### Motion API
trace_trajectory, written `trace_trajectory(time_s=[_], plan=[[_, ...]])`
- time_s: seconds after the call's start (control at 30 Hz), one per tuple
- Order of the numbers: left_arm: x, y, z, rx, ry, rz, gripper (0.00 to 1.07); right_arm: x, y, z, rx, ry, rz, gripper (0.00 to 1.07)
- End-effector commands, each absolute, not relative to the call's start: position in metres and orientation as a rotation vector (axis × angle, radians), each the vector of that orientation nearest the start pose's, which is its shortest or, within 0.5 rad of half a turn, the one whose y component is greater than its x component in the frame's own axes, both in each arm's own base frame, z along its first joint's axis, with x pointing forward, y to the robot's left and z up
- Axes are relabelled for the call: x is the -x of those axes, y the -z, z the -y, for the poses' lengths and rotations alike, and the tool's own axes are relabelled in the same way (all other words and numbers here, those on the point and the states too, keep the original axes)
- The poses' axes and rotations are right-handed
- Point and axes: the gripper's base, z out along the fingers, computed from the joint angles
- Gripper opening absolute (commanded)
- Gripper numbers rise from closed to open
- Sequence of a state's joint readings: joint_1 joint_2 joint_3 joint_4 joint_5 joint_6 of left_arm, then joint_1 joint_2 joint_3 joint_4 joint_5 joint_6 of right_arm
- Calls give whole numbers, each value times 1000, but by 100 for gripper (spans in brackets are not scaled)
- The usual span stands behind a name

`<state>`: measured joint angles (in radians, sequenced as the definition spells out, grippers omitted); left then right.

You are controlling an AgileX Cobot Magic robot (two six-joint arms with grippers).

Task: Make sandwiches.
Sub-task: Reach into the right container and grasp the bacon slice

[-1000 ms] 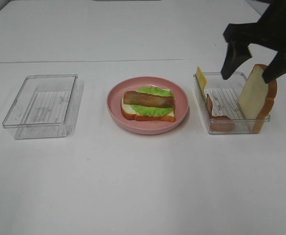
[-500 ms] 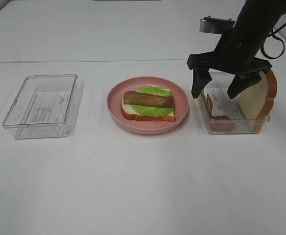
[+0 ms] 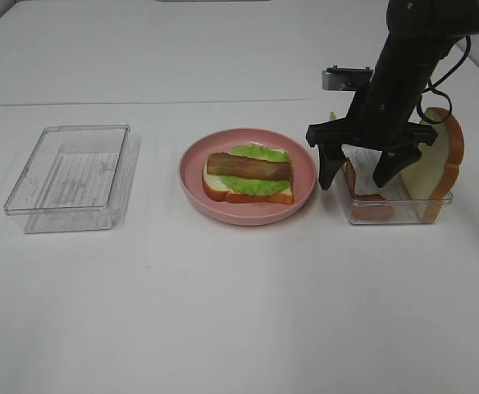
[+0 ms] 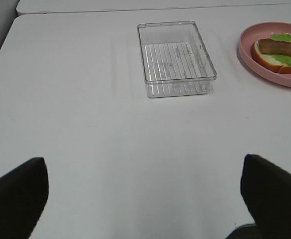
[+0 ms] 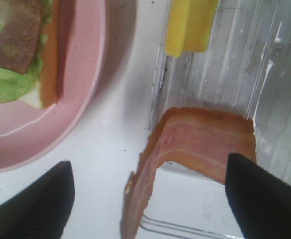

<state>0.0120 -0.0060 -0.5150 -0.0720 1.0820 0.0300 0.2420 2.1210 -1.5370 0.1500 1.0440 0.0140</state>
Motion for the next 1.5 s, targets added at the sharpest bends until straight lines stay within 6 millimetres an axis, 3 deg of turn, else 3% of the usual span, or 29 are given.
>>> trace_trajectory(time_s=[0.03,0.07,0.17,0.83,0.87,0.9,0.97,1.07,1.1,1.23,1.27,1.5], plan=[[11,-280,6,-23,64,-2022,100,-402,-153,-109,237,-198,-3101,71],[11,-280,6,-23,64,-2022,100,-402,-153,-109,235,-198,-3093,66],[11,-280,6,-23,64,-2022,100,-403,-153,-109,234,-199,-3084,63],[11,-280,6,-23,64,-2022,100,-403,-154,-110,227,-205,-3082,60],[11,-280,6,-23,64,-2022,100,-403,-154,-110,208,-206,-3084,52],[11,-280,6,-23,64,-2022,100,-403,-154,-110,208,-206,-3084,52],[11,-280,6,-23,64,-2022,100,-403,-153,-110,195,-206,-3092,32],[11,-280,6,-23,64,-2022,100,-403,-153,-110,195,-206,-3094,27],[11,-280,6,-23,64,-2022,100,-402,-153,-110,196,-205,-3100,20],[11,-280,6,-23,64,-2022,100,-402,-153,-110,189,-205,-3106,10],[11,-280,6,-23,64,-2022,100,-401,-153,-110,167,-205,-3110,3],[11,-280,6,-23,64,-2022,100,-402,-153,-110,162,-207,-3108,0]])
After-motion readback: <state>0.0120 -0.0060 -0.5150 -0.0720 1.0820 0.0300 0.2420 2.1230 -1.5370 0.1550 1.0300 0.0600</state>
